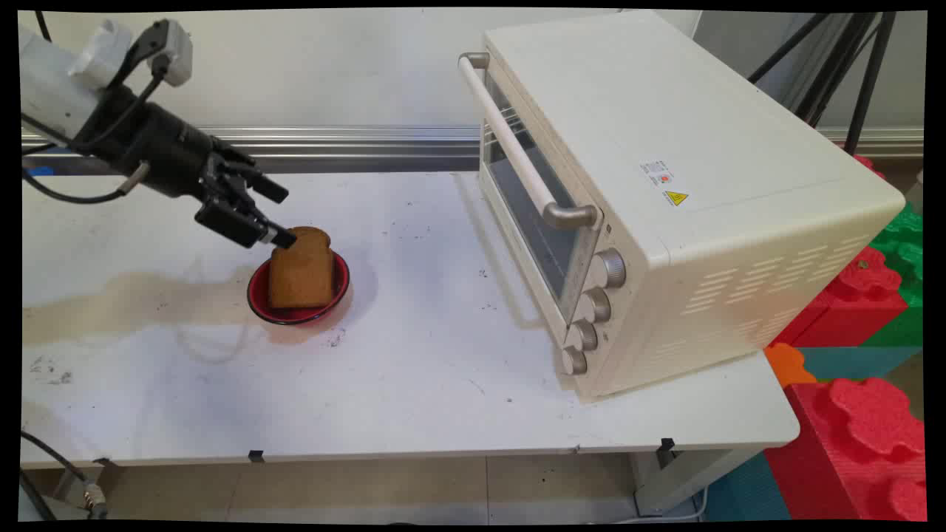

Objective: Open the oven

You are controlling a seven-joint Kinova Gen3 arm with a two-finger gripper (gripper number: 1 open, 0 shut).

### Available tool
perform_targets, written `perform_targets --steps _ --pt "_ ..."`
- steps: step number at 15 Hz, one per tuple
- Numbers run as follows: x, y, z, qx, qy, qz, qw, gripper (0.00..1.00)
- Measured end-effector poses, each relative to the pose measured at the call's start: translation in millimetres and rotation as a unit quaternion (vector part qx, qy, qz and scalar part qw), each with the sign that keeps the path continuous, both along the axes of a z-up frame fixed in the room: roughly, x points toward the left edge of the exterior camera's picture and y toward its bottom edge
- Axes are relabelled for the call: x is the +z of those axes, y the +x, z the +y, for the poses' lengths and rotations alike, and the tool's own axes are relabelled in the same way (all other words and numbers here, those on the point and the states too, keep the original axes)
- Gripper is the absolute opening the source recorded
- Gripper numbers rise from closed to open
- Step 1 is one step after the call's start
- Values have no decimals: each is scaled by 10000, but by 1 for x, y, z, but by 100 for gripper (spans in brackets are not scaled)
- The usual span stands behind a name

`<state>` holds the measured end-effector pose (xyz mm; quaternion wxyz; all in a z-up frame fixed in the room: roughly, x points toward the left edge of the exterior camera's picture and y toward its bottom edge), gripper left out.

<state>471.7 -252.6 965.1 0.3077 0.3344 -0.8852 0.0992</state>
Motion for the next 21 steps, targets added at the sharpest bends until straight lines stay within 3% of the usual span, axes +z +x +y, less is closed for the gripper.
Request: perform_targets --steps 13,21 --pt "63 -48 -40 21 -606 572 9965 100" --pt "92 -96 -78 27 -910 862 9921 100"
